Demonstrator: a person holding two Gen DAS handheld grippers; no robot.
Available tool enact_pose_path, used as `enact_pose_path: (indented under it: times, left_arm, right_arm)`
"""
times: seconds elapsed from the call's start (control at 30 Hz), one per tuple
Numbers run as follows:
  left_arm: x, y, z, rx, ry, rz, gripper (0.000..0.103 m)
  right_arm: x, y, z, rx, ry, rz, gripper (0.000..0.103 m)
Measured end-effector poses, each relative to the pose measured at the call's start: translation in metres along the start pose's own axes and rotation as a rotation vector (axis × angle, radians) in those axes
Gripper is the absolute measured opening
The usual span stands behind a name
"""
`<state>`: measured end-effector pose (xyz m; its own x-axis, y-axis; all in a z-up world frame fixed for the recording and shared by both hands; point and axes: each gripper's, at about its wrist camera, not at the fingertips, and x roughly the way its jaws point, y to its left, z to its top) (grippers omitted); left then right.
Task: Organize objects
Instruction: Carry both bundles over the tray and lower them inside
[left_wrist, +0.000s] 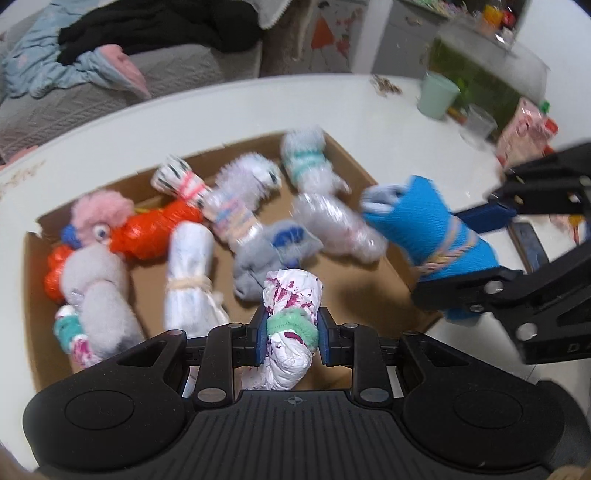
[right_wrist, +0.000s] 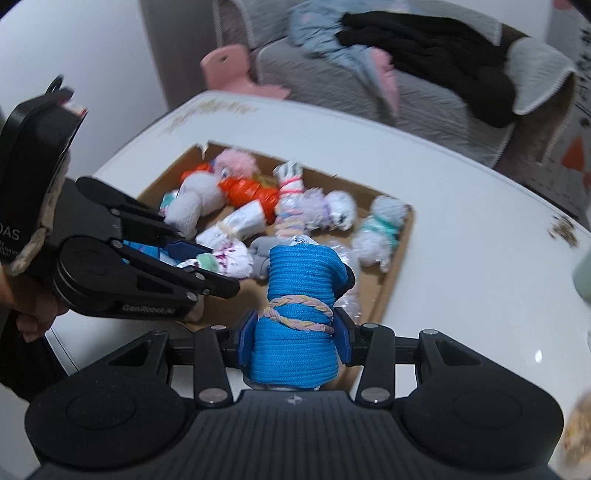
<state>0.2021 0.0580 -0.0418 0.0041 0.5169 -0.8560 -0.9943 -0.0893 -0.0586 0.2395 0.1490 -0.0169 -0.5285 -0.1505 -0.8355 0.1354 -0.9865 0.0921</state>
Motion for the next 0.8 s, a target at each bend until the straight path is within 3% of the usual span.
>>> enact_pose_path:
  times: [0.23, 0.43, 0.8]
  left_arm:
    - [0.015, -0.008, -0.007, 0.106, 0.029, 0.021, 0.032]
    - [0.021, -0.013, -0.010, 0.149, 0.038, 0.031, 0.033]
    - [0.028, -0.018, -0.015, 0.142, 0.058, 0.029, 0.033]
  right_arm:
    - [0.030, 0.007, 0.001, -0.151, 0.056, 0.034, 0.040]
    - [0.050, 0.005, 0.000, -0.198, 0.102, 0.056, 0.040]
    - [0.068, 0.009, -0.003, -0.289, 0.191, 0.039, 0.040]
